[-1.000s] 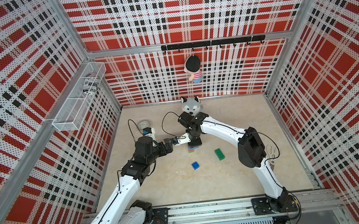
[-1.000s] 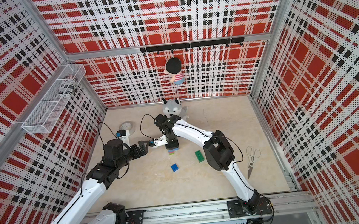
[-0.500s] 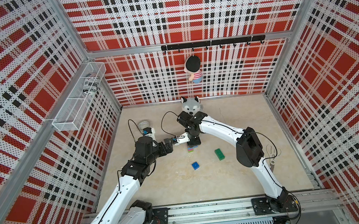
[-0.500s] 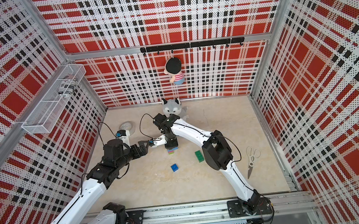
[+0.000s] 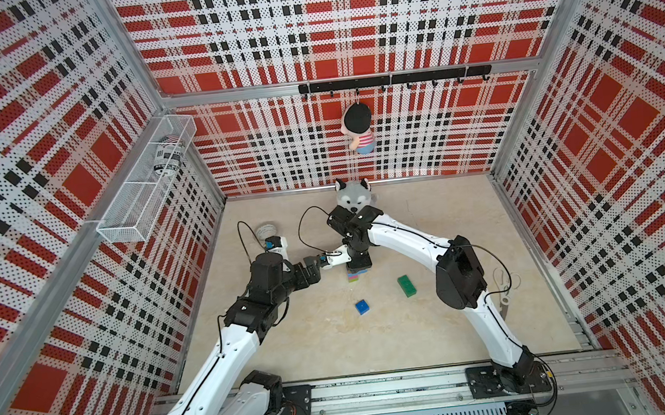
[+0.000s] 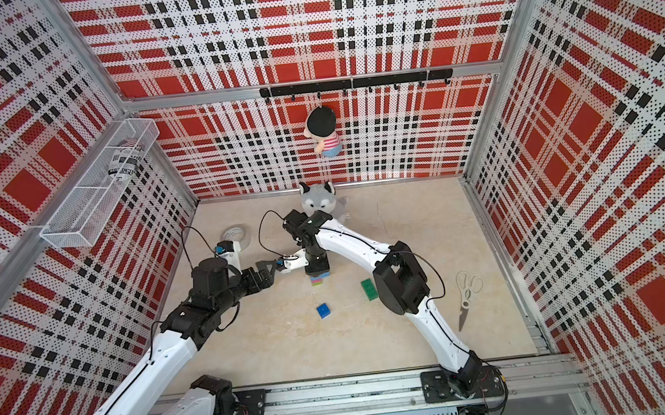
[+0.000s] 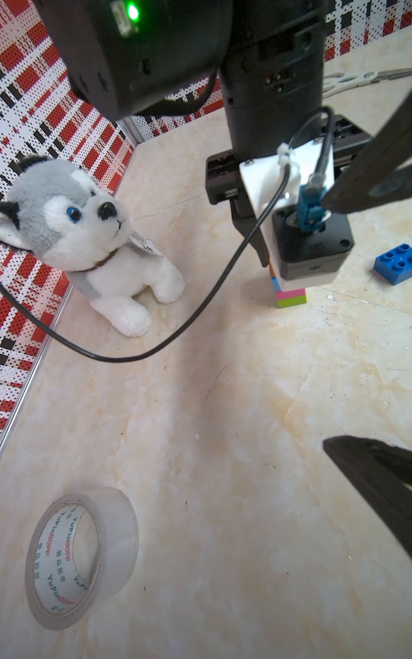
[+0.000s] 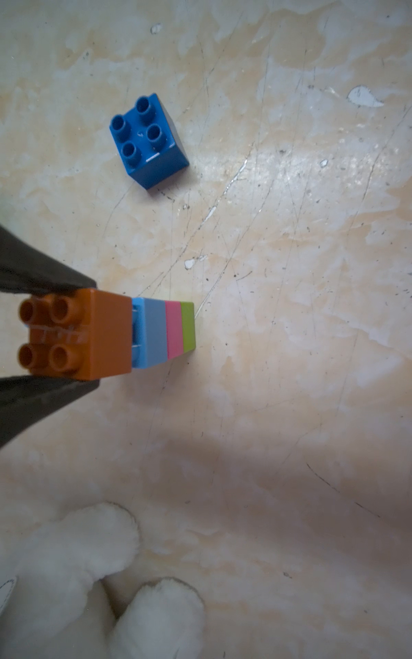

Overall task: Assemble the letter p with lego
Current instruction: Assemble the lego brick with the lego brick.

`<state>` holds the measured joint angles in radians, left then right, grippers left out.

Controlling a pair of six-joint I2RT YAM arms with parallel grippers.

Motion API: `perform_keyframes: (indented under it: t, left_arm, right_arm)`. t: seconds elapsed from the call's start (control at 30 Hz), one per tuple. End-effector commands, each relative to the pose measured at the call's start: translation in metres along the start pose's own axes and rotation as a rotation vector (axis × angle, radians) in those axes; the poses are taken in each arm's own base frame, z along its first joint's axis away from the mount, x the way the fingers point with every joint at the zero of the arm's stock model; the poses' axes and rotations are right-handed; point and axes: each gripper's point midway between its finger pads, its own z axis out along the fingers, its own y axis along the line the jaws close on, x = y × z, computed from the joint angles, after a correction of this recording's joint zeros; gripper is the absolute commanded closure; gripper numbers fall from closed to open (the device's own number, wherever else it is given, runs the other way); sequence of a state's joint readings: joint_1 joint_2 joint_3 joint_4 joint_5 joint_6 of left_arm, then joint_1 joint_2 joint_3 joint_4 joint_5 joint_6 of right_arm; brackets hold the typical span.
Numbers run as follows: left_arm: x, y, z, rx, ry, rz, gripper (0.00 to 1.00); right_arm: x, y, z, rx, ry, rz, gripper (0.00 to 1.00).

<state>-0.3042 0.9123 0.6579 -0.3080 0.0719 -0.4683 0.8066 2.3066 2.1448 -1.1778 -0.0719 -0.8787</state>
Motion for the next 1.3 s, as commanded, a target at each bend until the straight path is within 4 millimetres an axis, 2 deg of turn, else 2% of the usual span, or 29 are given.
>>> perform_keyframes:
  t: [0.0,0.2,0.53,1.27]
  left_arm:
    - [-0.009,-0.005,-0.003,0.016,-0.020,0.007,0.02]
    - [-0.010,-0.005,-0.003,0.017,-0.024,0.008,0.02]
    - [-0.010,-0.005,-0.003,0.019,-0.023,0.009,0.02]
    - [-0.010,-0.004,-0.003,0.015,-0.023,0.008,0.02]
  right_arm:
    - [-0.004,-0.003,0.002,-0.009,-0.025,-0.006,0.78]
    - [-0.011,-0.004,-0.007,0.004,-0.048,-0.017,0.78]
    - [-0.003,-0.003,0.003,-0.007,-0.006,-0.012,0.78]
    - [0.001,0.003,0.014,-0.032,0.020,-0.010,0.78]
